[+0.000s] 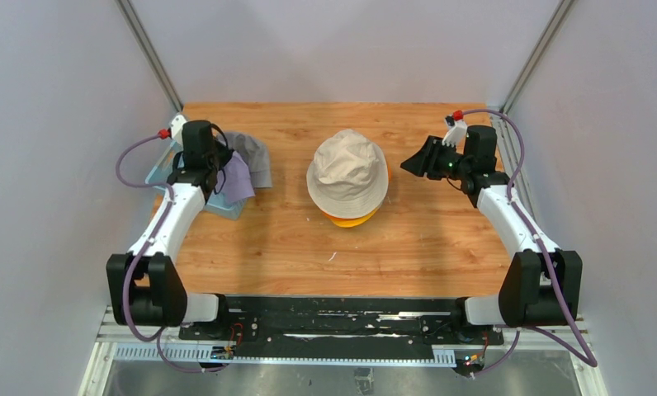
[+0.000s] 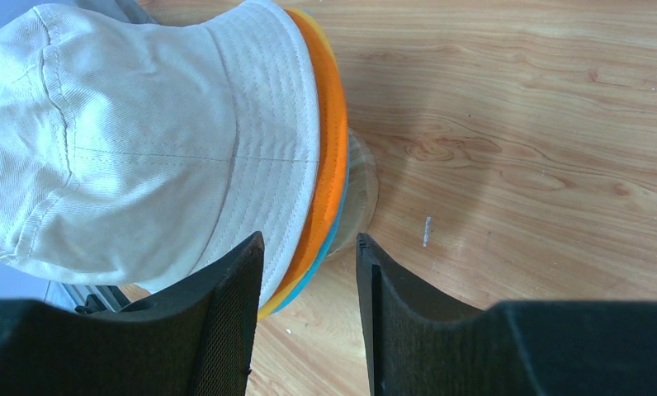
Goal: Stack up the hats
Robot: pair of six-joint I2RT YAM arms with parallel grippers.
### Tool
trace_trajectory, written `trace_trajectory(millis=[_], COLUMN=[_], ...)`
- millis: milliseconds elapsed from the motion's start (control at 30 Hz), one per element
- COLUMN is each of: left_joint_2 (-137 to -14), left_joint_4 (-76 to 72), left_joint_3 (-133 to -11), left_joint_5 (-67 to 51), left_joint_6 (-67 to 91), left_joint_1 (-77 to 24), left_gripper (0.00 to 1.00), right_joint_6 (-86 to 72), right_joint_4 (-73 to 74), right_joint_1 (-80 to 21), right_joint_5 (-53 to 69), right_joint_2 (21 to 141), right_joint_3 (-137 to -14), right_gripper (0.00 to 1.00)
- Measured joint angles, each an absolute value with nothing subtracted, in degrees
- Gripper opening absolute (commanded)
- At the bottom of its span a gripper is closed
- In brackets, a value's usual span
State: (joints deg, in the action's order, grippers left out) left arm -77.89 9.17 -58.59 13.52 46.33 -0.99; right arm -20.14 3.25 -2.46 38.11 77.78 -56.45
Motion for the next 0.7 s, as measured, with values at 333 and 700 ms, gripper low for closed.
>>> trace_trajectory(millis=[333,700], left_joint_2=[-59.94,-67.88], left_joint_4=[2.59,-34.28], left_joint_3=[-59.48,-58.11], left_joint_5=[4.56,-18.04], left_joint_6=[47.24,64.4], left_joint_1=[-0.97,-0.97], left_gripper=[0.0,0.0], right_joint_6=[-20.16,-20.99], right_joint_4=[3.07,2.17], right_joint_1=[-2.46,-2.46], right_joint_5=[38.13,38.39], right_joint_2=[77.76,75.92], right_joint_3=[-56.45,-56.45], right_gripper=[0.45,0.45])
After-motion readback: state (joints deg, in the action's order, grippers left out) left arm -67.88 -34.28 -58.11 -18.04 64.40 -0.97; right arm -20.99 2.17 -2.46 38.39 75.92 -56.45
